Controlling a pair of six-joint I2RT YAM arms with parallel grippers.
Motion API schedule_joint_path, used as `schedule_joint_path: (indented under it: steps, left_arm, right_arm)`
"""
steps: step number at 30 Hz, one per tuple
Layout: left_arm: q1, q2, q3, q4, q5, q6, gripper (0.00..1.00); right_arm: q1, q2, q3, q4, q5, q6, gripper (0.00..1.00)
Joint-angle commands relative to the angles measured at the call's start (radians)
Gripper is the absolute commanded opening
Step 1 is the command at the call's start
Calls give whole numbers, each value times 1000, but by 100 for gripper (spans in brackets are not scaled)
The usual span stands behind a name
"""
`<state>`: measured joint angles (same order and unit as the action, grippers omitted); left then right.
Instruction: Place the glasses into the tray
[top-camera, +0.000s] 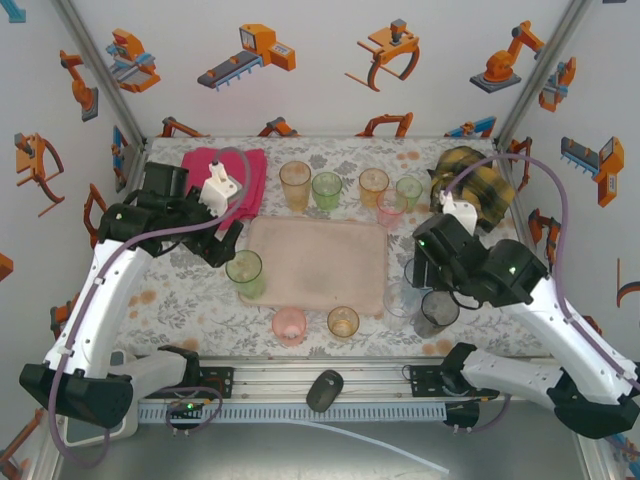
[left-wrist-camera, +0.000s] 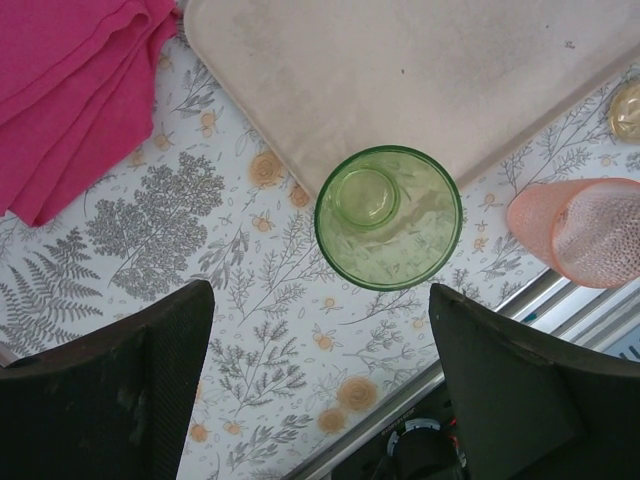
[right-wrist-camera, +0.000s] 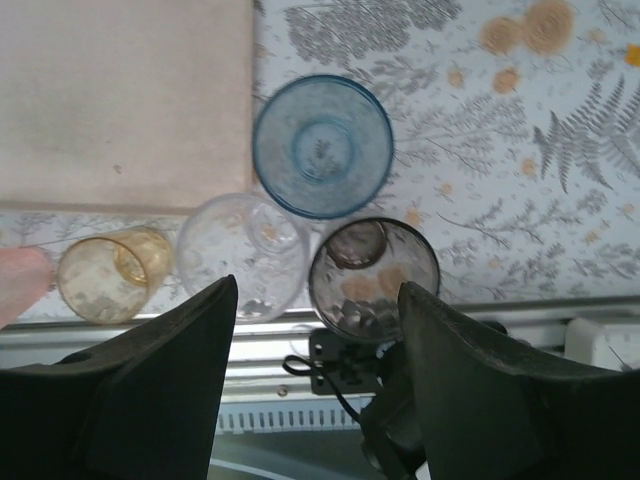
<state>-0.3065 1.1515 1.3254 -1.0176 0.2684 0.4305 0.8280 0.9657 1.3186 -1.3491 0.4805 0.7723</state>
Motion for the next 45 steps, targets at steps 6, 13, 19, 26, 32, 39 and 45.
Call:
schedule_joint_path:
  steps: [6, 13, 19, 26, 32, 39, 45]
  left_arm:
    - [3, -11, -14, -10, 109, -33, 81]
    - [4, -13, -35, 1, 130, -26, 82]
    - [4, -45, -80, 34, 144, -20, 82]
    - [4, -47, -125, 64, 187, -29, 83]
    - [4, -46, -149, 88, 199, -44, 83]
    - [4, -59, -119, 71, 187, -26, 83]
    - [3, -78, -63, 53, 208, -33, 83]
  right_arm:
    - [0, -119, -66, -217, 88, 184, 59]
    - [0, -176, -198, -210, 61, 296, 59]
    - [-1, -260, -282, -190, 51, 368, 55]
    - [-3, -264, -338, -179, 51, 400, 55]
    - [-13, -267, -370, -162, 61, 410, 54]
    - [-50, -261, -409, -116, 45, 393, 50]
    - [-131, -251, -441, -49, -12, 322, 45]
